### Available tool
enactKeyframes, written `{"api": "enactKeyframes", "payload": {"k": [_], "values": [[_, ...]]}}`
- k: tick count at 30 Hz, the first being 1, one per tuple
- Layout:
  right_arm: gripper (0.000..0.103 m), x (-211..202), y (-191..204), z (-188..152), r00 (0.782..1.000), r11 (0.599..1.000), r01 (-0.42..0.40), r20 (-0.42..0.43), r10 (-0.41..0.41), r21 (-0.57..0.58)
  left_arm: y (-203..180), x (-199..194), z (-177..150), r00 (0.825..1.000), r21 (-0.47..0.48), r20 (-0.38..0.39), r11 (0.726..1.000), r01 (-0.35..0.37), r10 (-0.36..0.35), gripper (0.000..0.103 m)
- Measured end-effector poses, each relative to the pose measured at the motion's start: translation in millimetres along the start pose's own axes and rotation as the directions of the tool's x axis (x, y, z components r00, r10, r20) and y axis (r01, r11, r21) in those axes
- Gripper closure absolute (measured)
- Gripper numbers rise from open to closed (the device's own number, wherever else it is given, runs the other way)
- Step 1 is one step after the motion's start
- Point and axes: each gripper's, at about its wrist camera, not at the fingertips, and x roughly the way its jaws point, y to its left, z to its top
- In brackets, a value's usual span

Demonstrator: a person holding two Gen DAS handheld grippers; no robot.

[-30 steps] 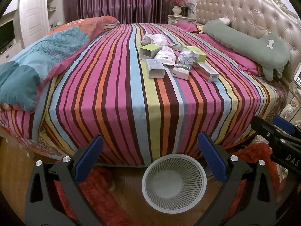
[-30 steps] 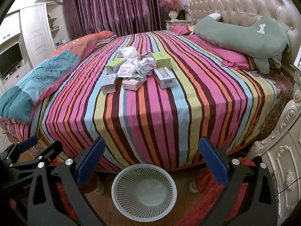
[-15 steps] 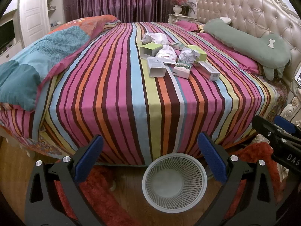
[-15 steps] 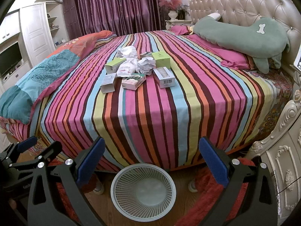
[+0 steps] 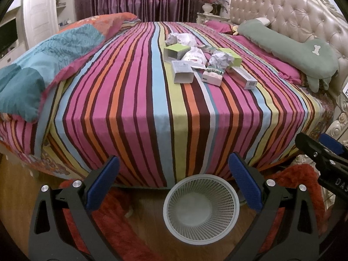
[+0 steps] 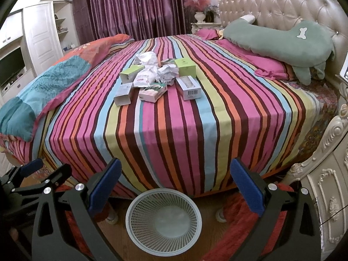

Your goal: Collect trash

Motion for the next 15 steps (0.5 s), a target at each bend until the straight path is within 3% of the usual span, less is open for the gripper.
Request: {"api": "enactKeyframes", "payload": {"k": [15], "values": [[0.007,30.7,1.1,1.5,0.999,0.999,0.021,-0.03,-0.022,-0.036,14.0,41.3,0.8,0.997,-0.042,-0.071,0.999,-0.024,0.021,0.006]]}}
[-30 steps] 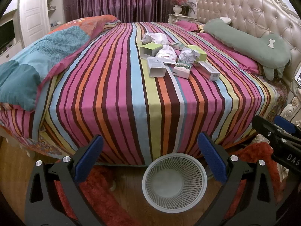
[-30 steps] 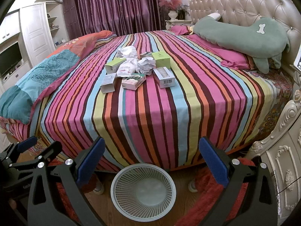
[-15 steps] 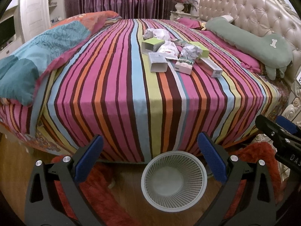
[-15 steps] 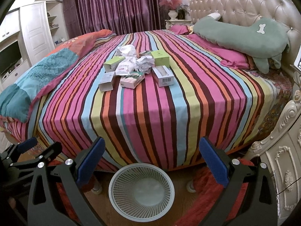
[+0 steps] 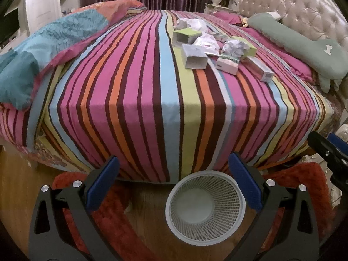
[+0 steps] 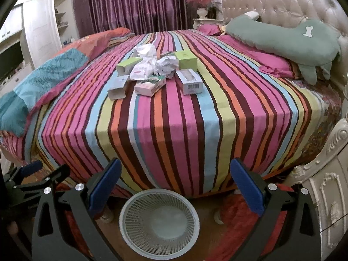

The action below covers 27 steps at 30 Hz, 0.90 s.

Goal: Collect trash
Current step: 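Reach both tools to the bed and grasp flat white cardboard boxes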

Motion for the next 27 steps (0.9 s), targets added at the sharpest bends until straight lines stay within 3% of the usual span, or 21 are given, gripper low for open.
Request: {"api": "enactKeyframes", "payload": {"k": [9,27], "values": [[0.007,22.4,-6.2,23.1,1.0,1.0,-0.012,0.007,0.013,-0.014,2.1,24.0,28.3,1.0,-0.013,-0.003,1.0,-0.003,0.002,0.006],[0.007,103.8,-36.2,100.9,1.0,1.0,-0.008,0.003,0.008,-0.002,-20.0,96.4,137.1,0.999,-0.064,0.03,0.998,0.014,-0.012,0.006]]}}
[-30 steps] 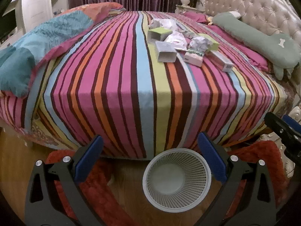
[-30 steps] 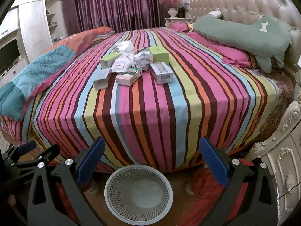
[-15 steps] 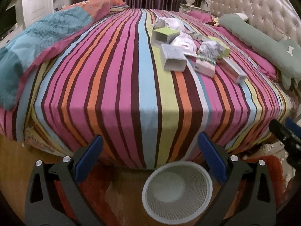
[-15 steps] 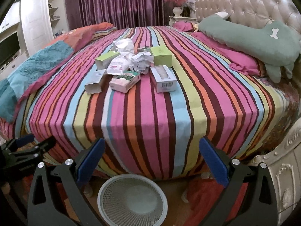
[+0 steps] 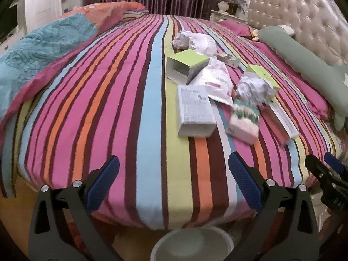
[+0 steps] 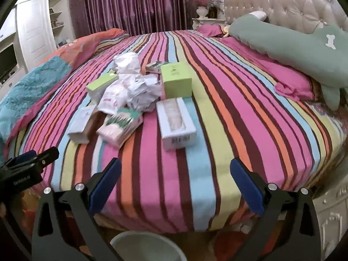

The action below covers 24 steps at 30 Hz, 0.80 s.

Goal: Collect trash
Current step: 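Reach both tools to the bed and grasp flat white cardboard boxes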

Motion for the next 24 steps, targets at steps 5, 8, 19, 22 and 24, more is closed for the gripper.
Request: {"api": "enactKeyframes", "payload": {"k": [5,8,19,22,24], "values": [[0.007,26.4,-4.9,14.4,0.999,0.999,-0.036,-0.021,0.036,-0.022,-5.8,27.4,19.9,1.0,-0.002,-0.015,1.0,-0.015,0.015,0.006],[0.007,37.8,-5.3,19.5,0.999,0.998,-0.046,-0.027,0.045,-0.041,-8.6,41.7,29.6,1.0,-0.005,-0.025,1.0,-0.013,0.013,0.006],[0.007,71.5,-9.0,38.3,0.996,0.994,-0.074,-0.064,0.07,-0.075,-12.0,80.5,58.3,0.998,-0.027,-0.057,1.0,-0.009,0.007,0.006],[0.008,78.6,-9.4,41.1,0.995,0.993,-0.074,-0.075,0.068,-0.086,-12.0,89.7,61.4,0.997,-0.016,-0.071,1.0,-0.008,0.007,0.006],[0.008,83.1,-9.7,42.0,0.995,0.993,-0.07,-0.081,0.063,-0.091,-12.7,95.0,61.8,0.996,-0.001,-0.083,1.0,-0.012,0.012,0.006]]}}
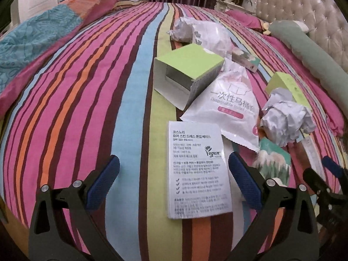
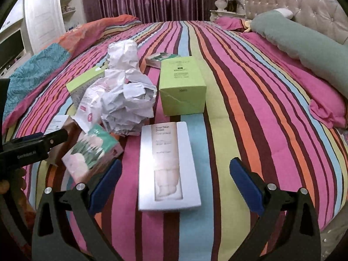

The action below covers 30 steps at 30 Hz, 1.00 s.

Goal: Collect trash
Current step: 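Reach both tools to the bed and grasp flat white cardboard boxes, then carry both white boxes over the wastebasket and open both tools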

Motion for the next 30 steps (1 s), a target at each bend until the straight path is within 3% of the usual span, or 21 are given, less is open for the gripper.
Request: {"api": "enactKeyframes", "payload": {"k": [2,3,6,8,9,22,30], "values": [[0.01,3.9,-0.4,-0.1,1.0,1.0,0.0,-0.011,0.0,-0.003,-0.6,3.8,-0.3,1.0,0.012,-0.007,1.0,-0.01,0.01,0.008],[0.017,6.5,-0.2,-0.3,1.0,1.0,0.0,-0.019,0.0,-0.007,-1.0,6.0,-1.1,1.0,0.018,-0.012,1.0,-0.013,0.013,0.014],[0.032,15.4,3.6,-1.7,0.999,1.0,0.004,-0.053,-0.006,-0.03,-2.9,7.5,-3.4,0.999,0.046,0.001,0.998,-0.051,0.051,0.032],[0.043,18.0,5.5,-3.2,0.998,0.999,0.014,-0.061,-0.017,-0.046,-3.0,6.0,-1.7,0.998,0.062,0.011,0.996,-0.063,0.063,0.056],[0.058,15.8,6.4,-3.1,0.998,0.999,0.004,-0.056,-0.007,-0.045,-1.6,5.1,0.0,0.998,0.064,0.011,0.996,-0.069,0.068,0.056],[0.058,-17.3,-2.6,4.0,0.999,0.997,-0.029,-0.044,0.032,0.066,8.5,-33.6,0.2,0.999,0.042,0.042,0.999,-0.035,0.033,0.056],[0.058,-54.4,1.3,-4.5,0.999,0.995,-0.05,-0.014,0.051,0.092,10.7,-76.4,-23.1,0.997,0.059,0.073,0.998,-0.01,0.006,0.056]]}}
